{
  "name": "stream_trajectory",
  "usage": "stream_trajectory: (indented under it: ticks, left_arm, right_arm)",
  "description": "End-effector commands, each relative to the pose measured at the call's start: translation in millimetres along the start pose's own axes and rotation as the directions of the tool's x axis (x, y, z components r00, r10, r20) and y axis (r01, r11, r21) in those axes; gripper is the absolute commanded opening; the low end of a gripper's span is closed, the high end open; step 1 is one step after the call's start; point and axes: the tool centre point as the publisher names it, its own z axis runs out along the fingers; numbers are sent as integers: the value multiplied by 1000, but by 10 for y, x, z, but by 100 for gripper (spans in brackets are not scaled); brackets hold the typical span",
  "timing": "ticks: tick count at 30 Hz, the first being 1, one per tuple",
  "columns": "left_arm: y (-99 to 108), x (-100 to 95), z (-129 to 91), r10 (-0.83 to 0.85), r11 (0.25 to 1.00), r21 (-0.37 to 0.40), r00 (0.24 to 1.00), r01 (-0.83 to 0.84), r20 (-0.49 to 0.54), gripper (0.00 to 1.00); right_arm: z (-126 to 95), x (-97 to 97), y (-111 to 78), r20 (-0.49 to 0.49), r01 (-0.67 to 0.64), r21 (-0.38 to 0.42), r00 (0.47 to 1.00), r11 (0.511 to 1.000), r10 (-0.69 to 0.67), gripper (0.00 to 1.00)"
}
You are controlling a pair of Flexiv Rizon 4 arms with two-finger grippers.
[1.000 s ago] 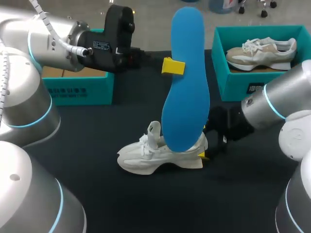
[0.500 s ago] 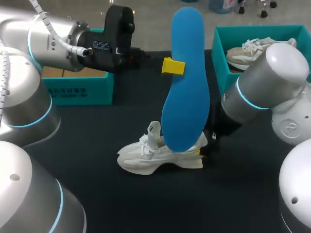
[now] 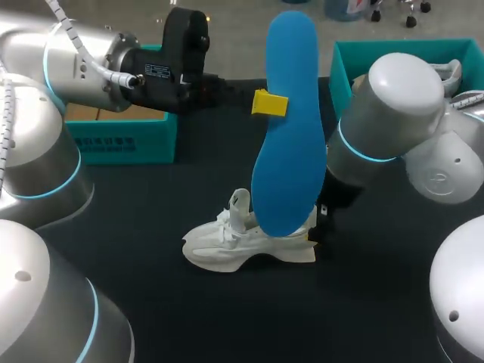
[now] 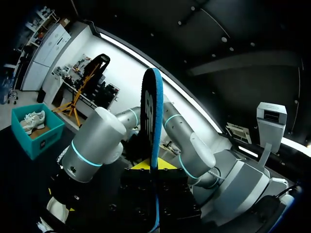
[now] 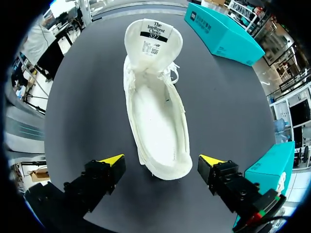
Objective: Take the shoe out of the shoebox, open the shoe tongue, remove and reinsert the insole, then place the shoe into the shoebox
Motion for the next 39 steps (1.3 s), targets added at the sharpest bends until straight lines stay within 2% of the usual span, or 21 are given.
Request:
stream_trajectory:
  ticks: [1,7,11,21,39]
  left_arm:
    - [3,-2,11,1,1000,0,1000,-1,1,0]
    - [3,-2,11,1,1000,0,1000,-1,1,0]
    - [3,-2,11,1,1000,0,1000,-1,1,0]
    - [3,-2,11,1,1000,0,1000,-1,1,0]
    - [3,-2,11,1,1000,0,1000,-1,1,0]
  right_arm:
    - [-49,-8,36,12,-1,112,1000,994,-1,100]
    - [-128,-26,43,-3,21,175,1000,984,-21,100]
    - [-140,-39,57,-45,-2,156,999,988,9,100]
    - [-156,-17,108,-24,13,137,1000,990,-9,100]
    - [-150,-18,144,-17,7,150,1000,989,-5,100]
